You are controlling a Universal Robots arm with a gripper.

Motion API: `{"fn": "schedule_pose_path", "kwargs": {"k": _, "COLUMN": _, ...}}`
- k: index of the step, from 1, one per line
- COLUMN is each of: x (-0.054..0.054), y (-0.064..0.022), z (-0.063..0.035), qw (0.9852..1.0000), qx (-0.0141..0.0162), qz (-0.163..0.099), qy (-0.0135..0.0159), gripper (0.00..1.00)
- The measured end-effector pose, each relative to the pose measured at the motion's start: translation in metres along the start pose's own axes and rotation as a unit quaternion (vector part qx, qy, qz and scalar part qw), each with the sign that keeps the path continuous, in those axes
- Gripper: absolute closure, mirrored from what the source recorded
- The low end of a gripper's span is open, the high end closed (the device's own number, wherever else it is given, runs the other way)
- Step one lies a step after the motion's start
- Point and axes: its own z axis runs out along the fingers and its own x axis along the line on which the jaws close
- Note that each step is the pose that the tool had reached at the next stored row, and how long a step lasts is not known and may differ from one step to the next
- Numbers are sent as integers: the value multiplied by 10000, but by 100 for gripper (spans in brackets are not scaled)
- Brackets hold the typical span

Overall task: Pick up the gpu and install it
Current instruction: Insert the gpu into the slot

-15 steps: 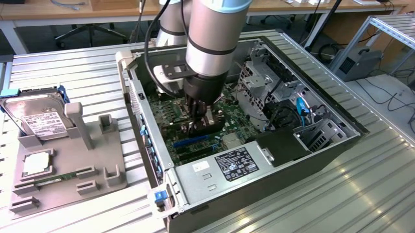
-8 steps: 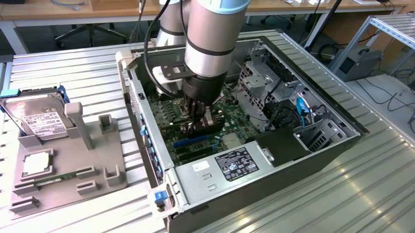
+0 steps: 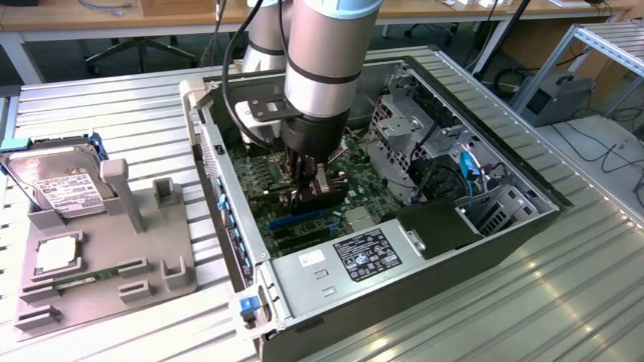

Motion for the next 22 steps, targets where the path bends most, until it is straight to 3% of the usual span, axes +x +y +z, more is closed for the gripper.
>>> {"fn": "schedule_pose_path", "kwargs": {"k": 4, "x": -4, "y": 9, "z": 5, "qw": 10000, "qx": 1, "qz": 26, "qy": 23, "gripper": 73}}
{"fn": "schedule_pose_path", "kwargs": {"k": 22, "x": -3, "y": 32, "z": 66, "qw": 10000, "qx": 1, "qz": 73, "qy": 22, "gripper": 73}}
